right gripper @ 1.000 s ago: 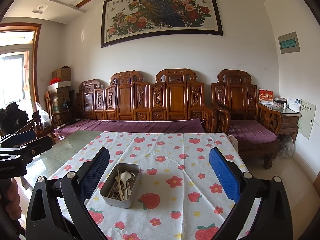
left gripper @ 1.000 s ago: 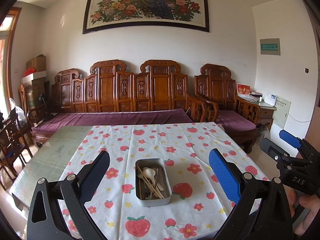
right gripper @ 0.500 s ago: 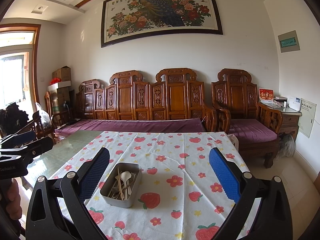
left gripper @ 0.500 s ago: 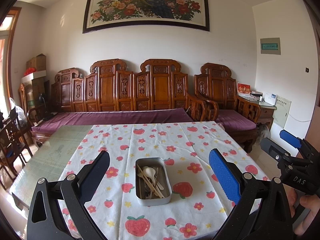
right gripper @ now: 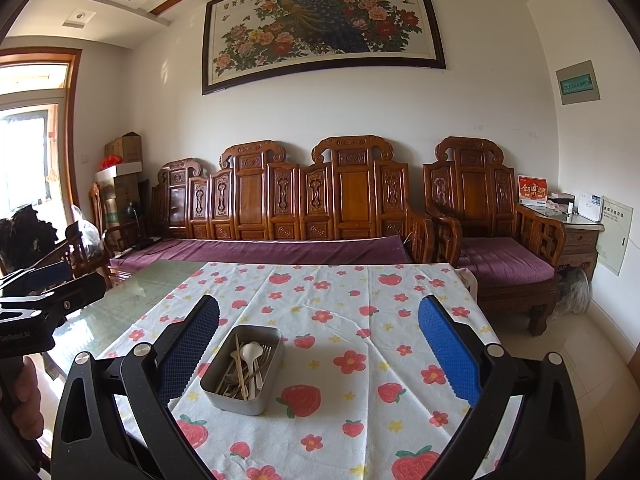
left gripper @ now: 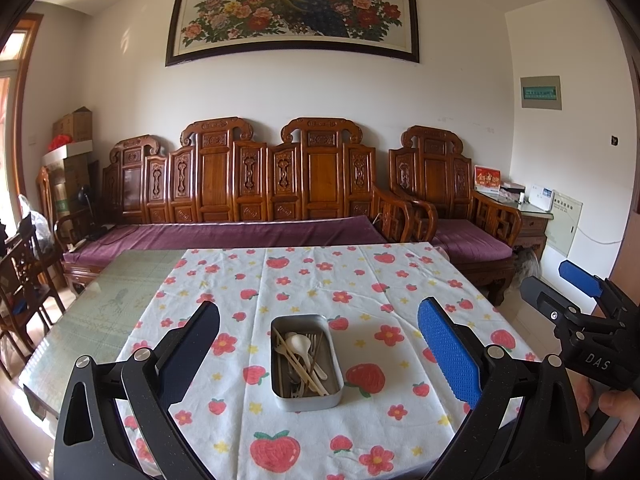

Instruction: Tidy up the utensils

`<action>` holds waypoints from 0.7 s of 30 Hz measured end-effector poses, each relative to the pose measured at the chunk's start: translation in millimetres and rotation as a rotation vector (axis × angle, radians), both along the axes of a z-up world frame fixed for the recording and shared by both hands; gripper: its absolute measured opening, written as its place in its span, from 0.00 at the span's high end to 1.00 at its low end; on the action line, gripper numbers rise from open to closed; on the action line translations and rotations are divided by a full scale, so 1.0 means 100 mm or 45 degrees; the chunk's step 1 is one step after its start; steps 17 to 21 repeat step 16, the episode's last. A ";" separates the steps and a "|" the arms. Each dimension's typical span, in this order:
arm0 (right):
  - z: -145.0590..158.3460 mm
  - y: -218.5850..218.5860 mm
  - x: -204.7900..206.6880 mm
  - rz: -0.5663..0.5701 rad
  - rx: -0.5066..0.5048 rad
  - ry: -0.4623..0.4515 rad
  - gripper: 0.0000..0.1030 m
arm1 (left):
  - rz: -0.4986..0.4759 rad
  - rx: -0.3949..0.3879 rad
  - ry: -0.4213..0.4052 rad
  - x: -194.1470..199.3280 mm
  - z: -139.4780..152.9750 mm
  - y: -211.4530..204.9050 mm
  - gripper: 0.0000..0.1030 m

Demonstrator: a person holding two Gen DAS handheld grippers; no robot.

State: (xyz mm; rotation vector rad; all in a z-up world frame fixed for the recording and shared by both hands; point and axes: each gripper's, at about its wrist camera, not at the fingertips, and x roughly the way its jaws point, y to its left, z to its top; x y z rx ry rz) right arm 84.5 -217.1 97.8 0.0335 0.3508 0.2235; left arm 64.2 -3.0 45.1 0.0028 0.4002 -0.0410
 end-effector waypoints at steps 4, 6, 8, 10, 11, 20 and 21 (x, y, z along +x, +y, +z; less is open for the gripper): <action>0.00 0.00 0.00 0.000 0.000 0.000 0.03 | 0.000 -0.001 0.001 0.00 0.00 0.01 0.07; 0.00 0.00 0.00 0.001 0.000 0.001 0.03 | -0.001 -0.002 0.002 0.00 0.00 0.00 0.07; 0.00 0.00 0.00 -0.002 -0.001 0.000 0.03 | 0.000 0.001 0.001 0.00 0.00 0.01 0.07; -0.01 0.00 0.00 -0.002 0.001 0.002 0.03 | 0.001 0.002 0.001 0.00 -0.01 -0.01 0.07; -0.01 0.00 0.01 -0.002 0.001 0.002 0.03 | 0.000 0.001 0.002 0.00 -0.01 -0.01 0.07; -0.01 0.00 0.01 0.000 0.001 0.002 0.03 | -0.003 0.001 0.002 0.00 -0.01 -0.03 0.07; -0.01 0.00 0.01 0.000 0.001 0.002 0.03 | -0.003 0.001 0.002 0.00 -0.01 -0.03 0.07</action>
